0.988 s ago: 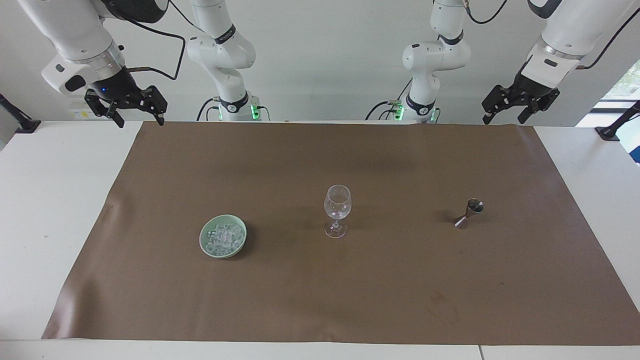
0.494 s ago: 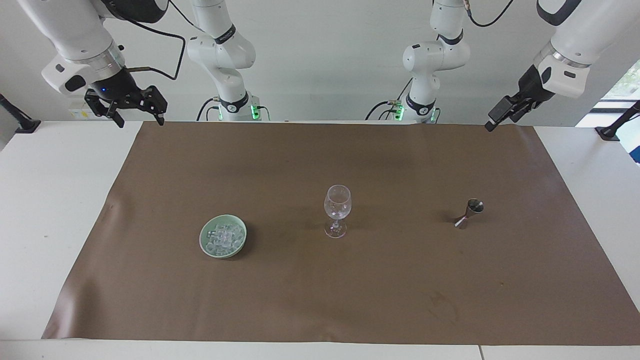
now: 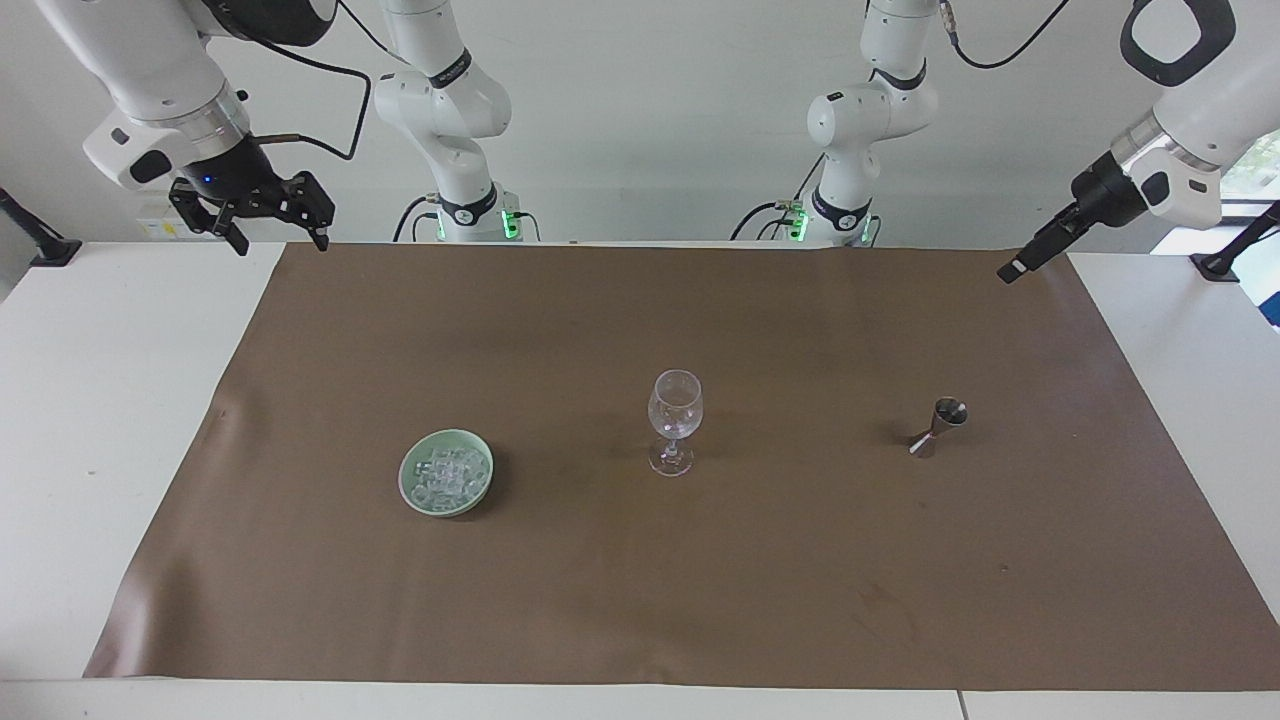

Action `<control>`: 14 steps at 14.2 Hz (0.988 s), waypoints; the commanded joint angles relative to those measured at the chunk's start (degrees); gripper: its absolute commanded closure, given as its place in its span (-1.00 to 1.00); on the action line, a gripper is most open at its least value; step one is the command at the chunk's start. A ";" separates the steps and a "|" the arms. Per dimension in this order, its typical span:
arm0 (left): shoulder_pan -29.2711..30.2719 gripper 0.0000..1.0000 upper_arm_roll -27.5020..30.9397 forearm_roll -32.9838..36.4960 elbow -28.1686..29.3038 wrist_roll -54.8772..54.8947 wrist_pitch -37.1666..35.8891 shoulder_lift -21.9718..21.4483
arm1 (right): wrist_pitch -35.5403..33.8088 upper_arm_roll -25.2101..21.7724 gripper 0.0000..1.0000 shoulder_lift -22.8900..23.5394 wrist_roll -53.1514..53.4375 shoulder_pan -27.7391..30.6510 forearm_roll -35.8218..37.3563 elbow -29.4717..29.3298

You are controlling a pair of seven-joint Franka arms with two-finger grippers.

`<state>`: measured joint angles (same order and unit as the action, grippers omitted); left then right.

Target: Pour wine and add ice with both arms

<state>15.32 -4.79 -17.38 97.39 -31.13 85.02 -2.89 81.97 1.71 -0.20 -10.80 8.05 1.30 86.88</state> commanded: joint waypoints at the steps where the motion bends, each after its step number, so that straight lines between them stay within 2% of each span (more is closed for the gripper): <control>1: 3.65 -1.00 -0.49 -4.32 -0.09 -5.85 -0.12 3.14 | 0.29 0.04 -1.00 -0.86 -0.19 0.12 -0.77 1.01; 7: 7.26 -1.00 -0.49 -8.81 0.87 -13.07 2.25 6.32 | 0.29 0.04 -1.00 -0.86 -0.19 0.12 -0.77 1.01; 11: 12.01 -1.00 -0.49 -15.92 1.57 -15.80 3.83 10.88 | 0.29 0.04 -1.00 -0.86 -0.19 0.12 -0.77 1.01; 14: 14.55 -1.00 -0.49 -21.19 6.13 -17.83 8.74 12.03 | 0.29 0.04 -1.00 -0.86 -0.19 0.12 -0.77 1.01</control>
<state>28.04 -4.63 -35.07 99.94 -47.25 90.50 9.28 81.97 1.71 -0.20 -10.80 8.05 1.30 86.88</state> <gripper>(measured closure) 0.000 0.000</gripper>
